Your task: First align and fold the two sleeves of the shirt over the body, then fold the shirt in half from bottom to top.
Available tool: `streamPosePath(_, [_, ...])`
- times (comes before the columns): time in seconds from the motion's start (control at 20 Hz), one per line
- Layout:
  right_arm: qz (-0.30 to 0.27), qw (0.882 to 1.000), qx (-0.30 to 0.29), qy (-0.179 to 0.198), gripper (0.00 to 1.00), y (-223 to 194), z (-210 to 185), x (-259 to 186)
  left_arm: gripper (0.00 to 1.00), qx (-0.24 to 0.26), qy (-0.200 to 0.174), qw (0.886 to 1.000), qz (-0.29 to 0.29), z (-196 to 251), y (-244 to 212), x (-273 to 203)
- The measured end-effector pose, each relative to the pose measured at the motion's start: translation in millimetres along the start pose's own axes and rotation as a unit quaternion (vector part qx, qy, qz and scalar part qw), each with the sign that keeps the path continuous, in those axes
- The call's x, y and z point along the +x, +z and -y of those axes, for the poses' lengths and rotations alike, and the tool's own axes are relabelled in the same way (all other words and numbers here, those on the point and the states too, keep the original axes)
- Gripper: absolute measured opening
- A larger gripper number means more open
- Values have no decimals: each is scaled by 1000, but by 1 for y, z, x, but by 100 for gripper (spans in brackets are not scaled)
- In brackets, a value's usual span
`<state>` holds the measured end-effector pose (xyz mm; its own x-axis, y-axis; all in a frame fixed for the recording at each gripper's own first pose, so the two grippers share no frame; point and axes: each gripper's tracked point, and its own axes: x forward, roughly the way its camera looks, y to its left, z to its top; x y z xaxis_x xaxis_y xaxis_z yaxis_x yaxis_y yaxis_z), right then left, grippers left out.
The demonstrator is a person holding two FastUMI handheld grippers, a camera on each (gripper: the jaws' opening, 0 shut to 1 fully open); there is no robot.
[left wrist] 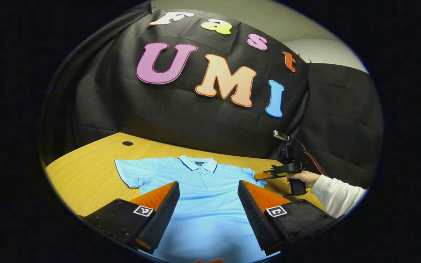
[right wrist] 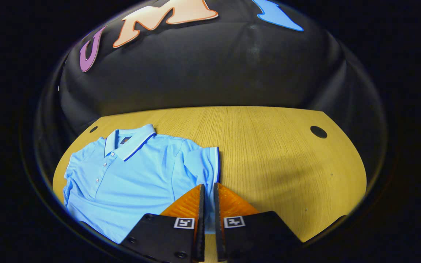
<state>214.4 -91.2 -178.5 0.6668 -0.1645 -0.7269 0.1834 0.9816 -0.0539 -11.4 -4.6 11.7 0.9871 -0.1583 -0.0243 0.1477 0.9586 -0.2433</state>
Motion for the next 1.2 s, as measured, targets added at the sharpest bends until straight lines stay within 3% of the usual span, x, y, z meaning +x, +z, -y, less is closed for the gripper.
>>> streamPosePath(0.15, [-1,1000,-4,-11,4,0,1,-1,95,1,-4,1000,-1,3,0,0])
streamPosePath(0.5, [-6,1000,0,-27,4,2,-1,0,95,3,-2,1000,3,0,4,-4])
streamPosePath(0.7, [36,998,-38,-39,4,23,-12,-12,95,3,2,1000,4,-2,6,-5])
streamPosePath(0.95, [89,992,-90,-7,2,51,-70,-36,96,9,10,1000,11,-7,9,-6])
streamPosePath(1.2, [88,987,-124,55,2,44,-150,-37,95,6,8,1000,9,-5,10,-8])
